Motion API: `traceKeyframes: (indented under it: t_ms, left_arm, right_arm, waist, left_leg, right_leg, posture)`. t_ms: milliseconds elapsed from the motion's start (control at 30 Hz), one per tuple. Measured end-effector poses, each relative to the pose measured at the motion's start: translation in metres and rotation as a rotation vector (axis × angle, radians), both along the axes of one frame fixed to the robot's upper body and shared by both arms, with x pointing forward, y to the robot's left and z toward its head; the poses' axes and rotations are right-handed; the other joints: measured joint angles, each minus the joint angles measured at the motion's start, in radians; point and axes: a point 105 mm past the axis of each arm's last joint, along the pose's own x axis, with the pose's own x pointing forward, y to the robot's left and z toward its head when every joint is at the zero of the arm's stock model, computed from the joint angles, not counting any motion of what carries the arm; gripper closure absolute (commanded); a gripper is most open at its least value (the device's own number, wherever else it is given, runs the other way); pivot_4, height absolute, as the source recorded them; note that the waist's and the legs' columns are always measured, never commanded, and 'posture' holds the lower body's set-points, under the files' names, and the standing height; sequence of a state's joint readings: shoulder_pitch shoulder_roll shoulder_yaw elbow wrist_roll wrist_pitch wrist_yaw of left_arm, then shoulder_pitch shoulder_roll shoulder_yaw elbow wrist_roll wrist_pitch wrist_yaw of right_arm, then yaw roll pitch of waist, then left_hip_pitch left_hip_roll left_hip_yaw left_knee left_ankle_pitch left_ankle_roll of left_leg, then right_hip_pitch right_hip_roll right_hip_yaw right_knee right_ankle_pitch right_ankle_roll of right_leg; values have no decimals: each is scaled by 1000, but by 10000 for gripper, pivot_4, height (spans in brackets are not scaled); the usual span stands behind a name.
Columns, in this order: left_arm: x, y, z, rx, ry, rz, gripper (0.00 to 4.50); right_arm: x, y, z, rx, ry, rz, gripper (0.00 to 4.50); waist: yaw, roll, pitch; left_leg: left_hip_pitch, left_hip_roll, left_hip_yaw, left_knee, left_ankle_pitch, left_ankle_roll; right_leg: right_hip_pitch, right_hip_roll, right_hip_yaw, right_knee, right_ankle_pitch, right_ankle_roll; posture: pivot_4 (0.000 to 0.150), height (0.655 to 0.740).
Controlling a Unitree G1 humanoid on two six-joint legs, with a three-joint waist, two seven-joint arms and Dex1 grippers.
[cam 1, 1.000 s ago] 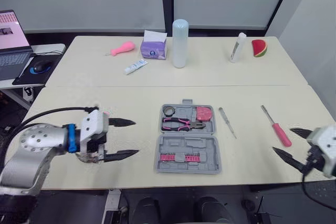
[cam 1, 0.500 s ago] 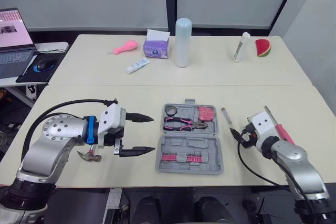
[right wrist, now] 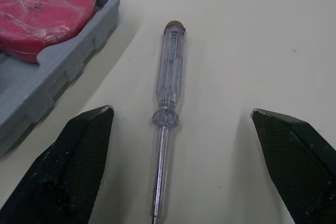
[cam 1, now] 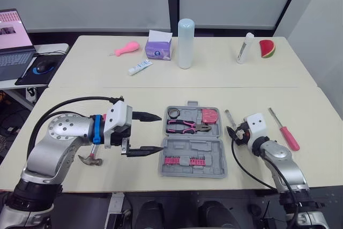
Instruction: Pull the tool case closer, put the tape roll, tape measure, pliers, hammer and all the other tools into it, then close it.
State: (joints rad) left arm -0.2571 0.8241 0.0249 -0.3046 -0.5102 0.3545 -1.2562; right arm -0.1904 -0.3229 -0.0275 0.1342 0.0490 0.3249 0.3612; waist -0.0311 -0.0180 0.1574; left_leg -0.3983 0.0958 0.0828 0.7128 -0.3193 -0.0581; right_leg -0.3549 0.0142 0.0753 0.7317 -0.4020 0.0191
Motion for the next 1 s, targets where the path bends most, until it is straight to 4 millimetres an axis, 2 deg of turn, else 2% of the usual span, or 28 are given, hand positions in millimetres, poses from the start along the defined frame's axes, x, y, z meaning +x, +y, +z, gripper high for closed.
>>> traceKeyframes:
  t_ms: [133,367,567,767,900,1000]
  left_arm:
    - [1,-2,2,-2,-1,0,0]
    - [1,-3,2,-10,8,6,0]
    - [2,-3,2,-10,7,8,0]
    - [4,-1,1,-9,9,23,0]
    - [3,12,-6,61,18,33,0]
    - [1,24,-15,133,12,38,0]
  right_arm:
    - [5,5,2,-6,-7,0,19628]
    - [6,4,2,-8,0,-20,32250]
    - [4,4,2,-9,6,-23,40612]
    - [-3,0,9,-32,4,-5,41653]
    - [-9,-2,45,-151,-71,111,41653]
    - [-23,6,66,-275,-69,295,41653]
  waist:
    - [0,0,0]
    - [1,0,0]
    - [1,0,0]
    - [1,0,0]
    - [1,1,0]
    - [0,1,1]
  left_leg:
    - [0,0,0,0,0,0]
    - [0,0,0,0,0,0]
    - [0,0,0,0,0,0]
    - [-1,0,0,0,0,0]
    - [-1,0,0,0,0,0]
    - [-1,1,0,-1,0,0]
  right_leg:
    - [0,0,0,0,0,0]
    - [0,0,0,0,0,0]
    - [0,0,0,0,0,0]
    - [-1,0,0,0,0,0]
    - [-2,0,0,1,0,0]
    - [-3,0,0,1,0,0]
  posture:
    - [1500,7075]
    - [1500,7075]
    - [1500,7075]
    - [1500,7075]
    - [1500,7075]
    - [1500,7075]
